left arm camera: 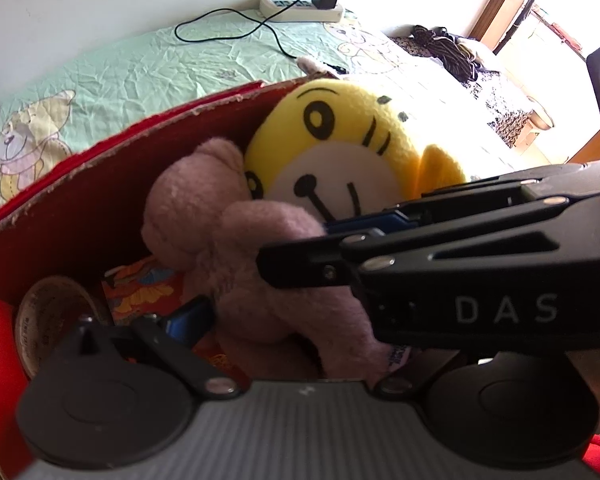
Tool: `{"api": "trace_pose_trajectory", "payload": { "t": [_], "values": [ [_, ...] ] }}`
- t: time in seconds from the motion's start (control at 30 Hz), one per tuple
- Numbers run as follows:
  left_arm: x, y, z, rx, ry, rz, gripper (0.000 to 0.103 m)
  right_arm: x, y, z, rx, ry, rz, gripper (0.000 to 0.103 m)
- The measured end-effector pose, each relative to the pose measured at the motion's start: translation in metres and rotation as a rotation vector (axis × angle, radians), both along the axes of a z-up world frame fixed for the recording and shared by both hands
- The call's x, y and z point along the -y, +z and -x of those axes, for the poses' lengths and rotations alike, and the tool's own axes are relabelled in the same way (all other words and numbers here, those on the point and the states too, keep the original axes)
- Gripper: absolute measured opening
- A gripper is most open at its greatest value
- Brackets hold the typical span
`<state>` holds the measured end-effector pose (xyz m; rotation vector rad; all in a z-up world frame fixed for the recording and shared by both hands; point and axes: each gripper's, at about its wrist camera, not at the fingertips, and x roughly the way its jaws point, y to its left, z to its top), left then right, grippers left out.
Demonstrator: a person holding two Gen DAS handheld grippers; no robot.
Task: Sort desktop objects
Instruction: 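Press the pink bear down beside the tiger with both grippers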
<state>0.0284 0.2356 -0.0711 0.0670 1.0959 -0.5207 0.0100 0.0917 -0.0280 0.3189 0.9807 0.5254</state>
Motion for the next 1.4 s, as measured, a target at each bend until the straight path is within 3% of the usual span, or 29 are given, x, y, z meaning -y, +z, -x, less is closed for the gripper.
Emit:
{"api": "trace_pose_trajectory", "payload": {
  "t": [0.5, 1.0, 1.4],
  "values": [
    [0.008, -0.004, 0.011, 0.036, -0.02, -0.056, 0.102, 0.008, -0.005, 0.012, 0.029, -0.043, -0.025, 0.023],
    [0.005, 0.002, 0.019, 0.06, -0.005, -0.054, 0.101, 0.021, -0.007, 0.024, 0.025, -0.119, -0.08, 0.023],
    [0.003, 0.003, 0.021, 0.038, 0.021, -0.024, 0.099, 0.024, -0.008, 0.032, 0.033, -0.132, -0.06, 0.022]
  ]
}}
